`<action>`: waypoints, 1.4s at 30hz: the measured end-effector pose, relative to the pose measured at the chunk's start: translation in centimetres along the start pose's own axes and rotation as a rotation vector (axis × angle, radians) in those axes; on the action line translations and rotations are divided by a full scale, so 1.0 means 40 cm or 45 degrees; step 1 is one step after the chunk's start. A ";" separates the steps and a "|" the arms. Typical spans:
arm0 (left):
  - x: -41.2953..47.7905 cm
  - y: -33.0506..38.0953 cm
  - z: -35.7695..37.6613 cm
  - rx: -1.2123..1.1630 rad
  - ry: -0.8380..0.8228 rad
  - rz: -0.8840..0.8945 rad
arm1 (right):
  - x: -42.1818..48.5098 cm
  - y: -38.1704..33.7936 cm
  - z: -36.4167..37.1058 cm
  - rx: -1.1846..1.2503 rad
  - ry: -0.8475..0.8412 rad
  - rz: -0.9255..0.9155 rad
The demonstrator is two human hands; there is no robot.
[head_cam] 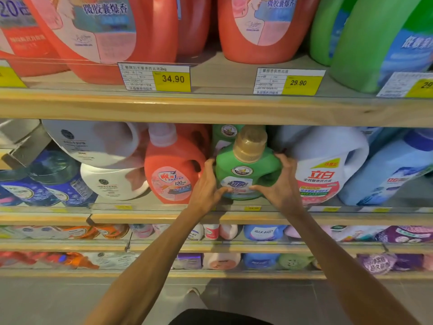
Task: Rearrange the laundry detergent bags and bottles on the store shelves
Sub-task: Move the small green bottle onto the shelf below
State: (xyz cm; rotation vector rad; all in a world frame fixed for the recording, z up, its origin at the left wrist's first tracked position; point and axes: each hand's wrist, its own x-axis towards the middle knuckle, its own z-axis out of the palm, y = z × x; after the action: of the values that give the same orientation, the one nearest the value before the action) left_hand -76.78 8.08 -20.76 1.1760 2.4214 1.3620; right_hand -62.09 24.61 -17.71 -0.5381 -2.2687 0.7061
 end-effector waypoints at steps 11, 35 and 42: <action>-0.015 -0.038 0.011 -0.129 -0.059 -0.127 | 0.006 0.030 0.031 0.094 -0.106 0.086; -0.088 0.101 0.042 0.062 0.145 -0.293 | 0.008 0.048 -0.112 -0.072 -0.564 0.070; -0.126 0.169 0.017 0.414 -0.026 -0.257 | -0.023 0.064 -0.228 -0.338 -0.959 0.063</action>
State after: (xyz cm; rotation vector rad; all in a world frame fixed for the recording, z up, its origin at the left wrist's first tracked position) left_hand -69.17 7.09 -17.24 0.9618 2.7306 0.9209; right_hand -54.51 29.11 -14.16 -0.5039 -3.0915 0.7132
